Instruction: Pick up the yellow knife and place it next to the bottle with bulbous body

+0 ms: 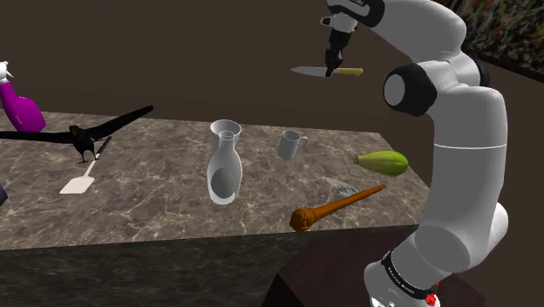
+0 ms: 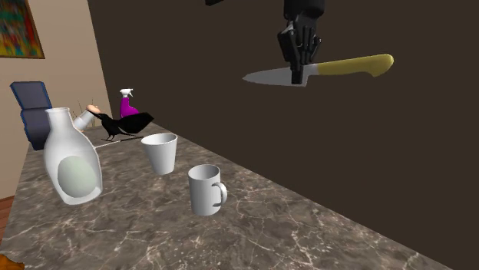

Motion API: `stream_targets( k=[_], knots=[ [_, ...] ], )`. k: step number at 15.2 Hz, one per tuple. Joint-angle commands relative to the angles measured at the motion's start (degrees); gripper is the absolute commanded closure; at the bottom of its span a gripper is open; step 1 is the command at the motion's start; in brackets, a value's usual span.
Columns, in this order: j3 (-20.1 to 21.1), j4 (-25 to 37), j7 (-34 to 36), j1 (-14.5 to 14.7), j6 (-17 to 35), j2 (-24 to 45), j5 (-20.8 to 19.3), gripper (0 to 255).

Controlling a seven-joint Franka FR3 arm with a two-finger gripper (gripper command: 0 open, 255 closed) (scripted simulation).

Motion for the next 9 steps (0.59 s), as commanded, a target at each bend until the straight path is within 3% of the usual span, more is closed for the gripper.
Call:
stream_targets(
  k=[1, 2, 5, 9],
  knots=[
    [0.17, 4.04, 0.19, -0.81, -2.60, 1.41, 0.44, 255],
    [0.22, 5.11, 0.22, -1.05, -3.26, 1.81, 0.56, 255],
    [-0.60, -11.66, 2.52, 5.40, 3.10, -8.67, -2.78, 255],
    [-0.08, -25.69, 7.10, 11.27, 7.67, -18.67, -6.61, 255]
  ],
)
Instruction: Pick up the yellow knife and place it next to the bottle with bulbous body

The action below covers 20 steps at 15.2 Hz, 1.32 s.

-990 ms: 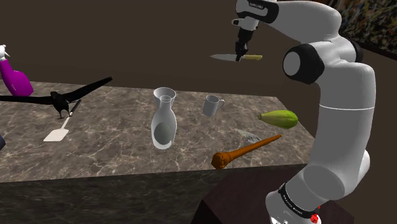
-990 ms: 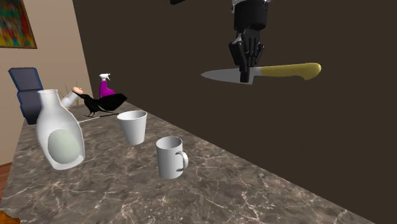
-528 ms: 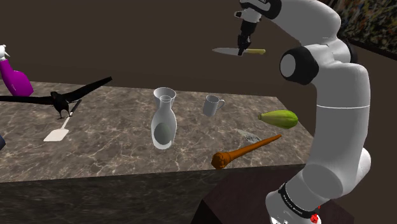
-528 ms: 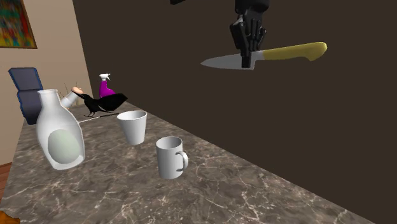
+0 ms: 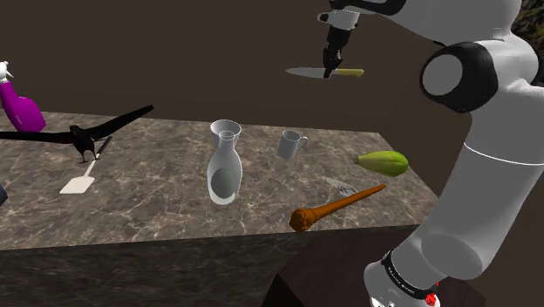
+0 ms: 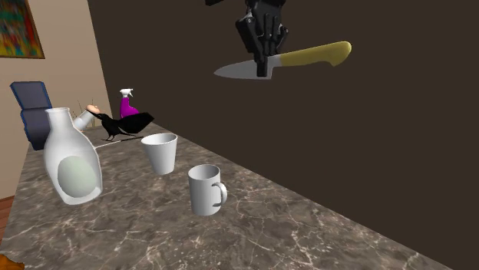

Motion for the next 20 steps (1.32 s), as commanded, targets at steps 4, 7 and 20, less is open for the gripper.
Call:
stream_targets(
  k=[4, 7, 20],
  knots=[
    [1.85, -14.16, 6.79, 5.83, 4.04, -10.82, -4.25, 255],
    [3.67, -20.43, 11.05, 8.22, 5.25, -16.16, -6.15, 255],
    [14.14, -38.29, 29.43, 15.51, 6.47, -32.69, -8.55, 255]
  ],
)
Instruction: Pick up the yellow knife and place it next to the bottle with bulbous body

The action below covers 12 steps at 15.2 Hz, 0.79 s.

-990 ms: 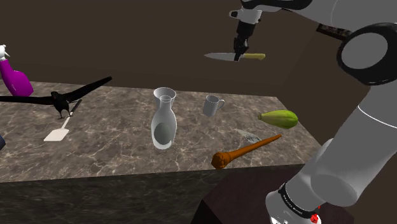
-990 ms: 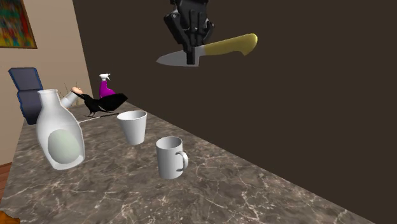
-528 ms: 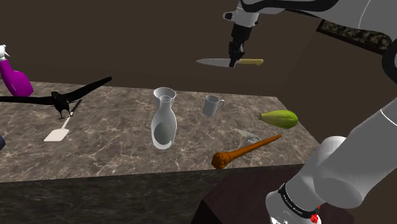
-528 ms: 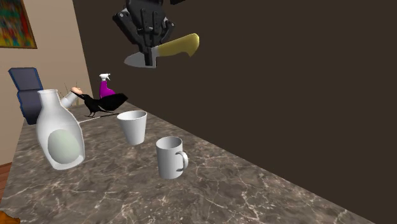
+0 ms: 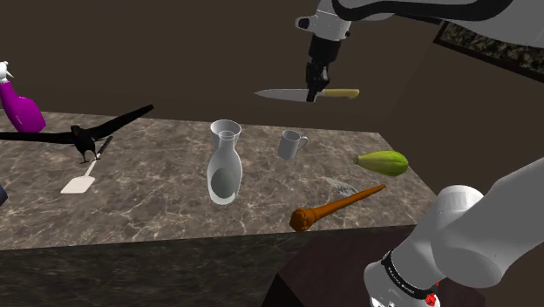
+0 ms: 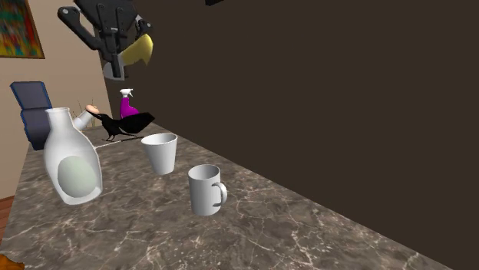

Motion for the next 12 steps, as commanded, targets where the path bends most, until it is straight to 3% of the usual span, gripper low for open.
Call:
stream_targets(
  k=[1, 6, 12],
  knots=[
    [1.88, -2.86, 3.01, 1.02, 0.09, -2.67, 0.07, 255],
    [6.45, -6.16, 9.74, 3.46, -0.19, -6.05, 1.31, 255],
    [6.40, -11.06, 9.81, 3.41, 4.42, -6.35, 1.25, 255]
  ],
)
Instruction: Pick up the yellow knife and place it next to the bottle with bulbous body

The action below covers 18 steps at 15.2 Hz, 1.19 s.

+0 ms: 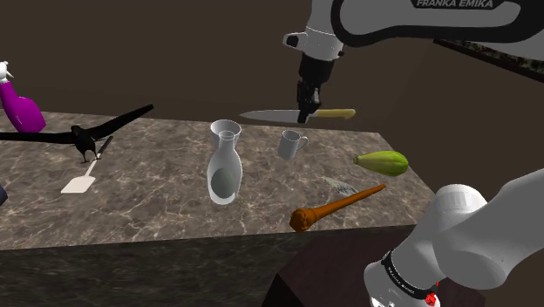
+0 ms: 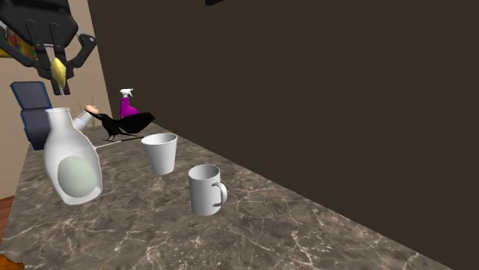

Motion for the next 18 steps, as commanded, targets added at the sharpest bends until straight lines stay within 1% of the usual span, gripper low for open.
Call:
stream_targets(
  k=[1, 18],
  knots=[
    [0.03, -1.55, 0.10, 0.02, 1.62, 0.04, 0.00, 255],
    [-0.21, -13.03, 0.24, -0.06, 14.96, 1.91, -0.12, 255]
  ],
)
